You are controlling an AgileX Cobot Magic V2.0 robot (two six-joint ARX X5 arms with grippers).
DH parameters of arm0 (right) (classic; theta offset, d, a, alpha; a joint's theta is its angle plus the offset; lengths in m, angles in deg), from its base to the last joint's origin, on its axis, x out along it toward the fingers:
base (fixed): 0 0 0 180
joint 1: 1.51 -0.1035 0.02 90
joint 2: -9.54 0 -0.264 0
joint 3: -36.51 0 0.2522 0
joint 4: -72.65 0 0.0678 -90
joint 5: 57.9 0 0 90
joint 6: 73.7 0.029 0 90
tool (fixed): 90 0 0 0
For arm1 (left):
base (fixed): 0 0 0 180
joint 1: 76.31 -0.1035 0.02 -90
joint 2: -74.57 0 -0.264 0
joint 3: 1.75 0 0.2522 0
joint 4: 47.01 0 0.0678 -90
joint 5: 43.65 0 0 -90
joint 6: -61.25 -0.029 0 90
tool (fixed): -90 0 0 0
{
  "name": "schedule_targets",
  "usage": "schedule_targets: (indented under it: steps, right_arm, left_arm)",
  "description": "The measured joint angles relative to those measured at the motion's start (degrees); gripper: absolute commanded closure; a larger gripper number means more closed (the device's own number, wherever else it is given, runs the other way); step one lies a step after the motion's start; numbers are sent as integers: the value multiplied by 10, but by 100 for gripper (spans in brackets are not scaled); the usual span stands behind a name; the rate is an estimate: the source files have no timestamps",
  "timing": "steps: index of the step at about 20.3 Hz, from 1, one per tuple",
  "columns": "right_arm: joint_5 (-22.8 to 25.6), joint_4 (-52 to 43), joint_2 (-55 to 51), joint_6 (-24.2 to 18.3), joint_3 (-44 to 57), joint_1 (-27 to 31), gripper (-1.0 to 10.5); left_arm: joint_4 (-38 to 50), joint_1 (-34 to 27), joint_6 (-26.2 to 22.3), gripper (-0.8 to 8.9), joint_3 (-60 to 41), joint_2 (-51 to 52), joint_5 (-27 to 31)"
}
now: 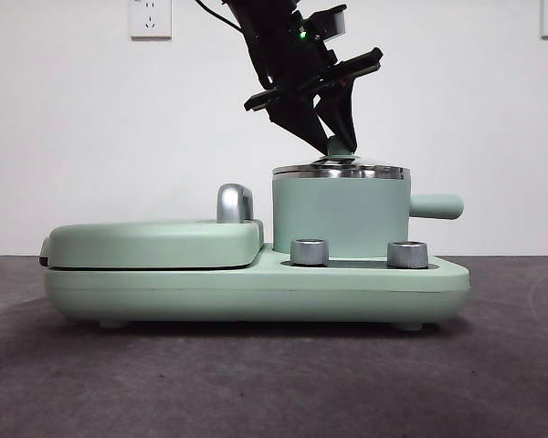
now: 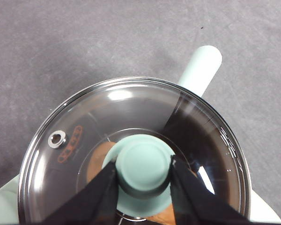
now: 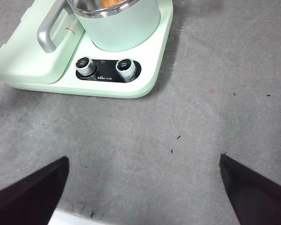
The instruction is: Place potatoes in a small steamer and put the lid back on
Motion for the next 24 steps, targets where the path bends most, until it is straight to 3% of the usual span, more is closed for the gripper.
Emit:
schedule_targets:
  steps: [5,9,11,17,24]
  right_arm:
    - [12,0,0,0,0,0,434]
    - [12,0,0,0,0,0,434]
    - [12,0,0,0,0,0,434]
    - [9,-1,0,0,0,0,434]
    - [-71,-104,0,0,0,0,434]
  left_arm:
    - [0,0,-2,744,0,-1,0]
    - [4,1,-4,400,1,-3,0]
    - [-5,5,-4,335,2,-3,0]
    - [-164,7,2,337,19,73,0]
    - [-342,35,35,346,29,268,0]
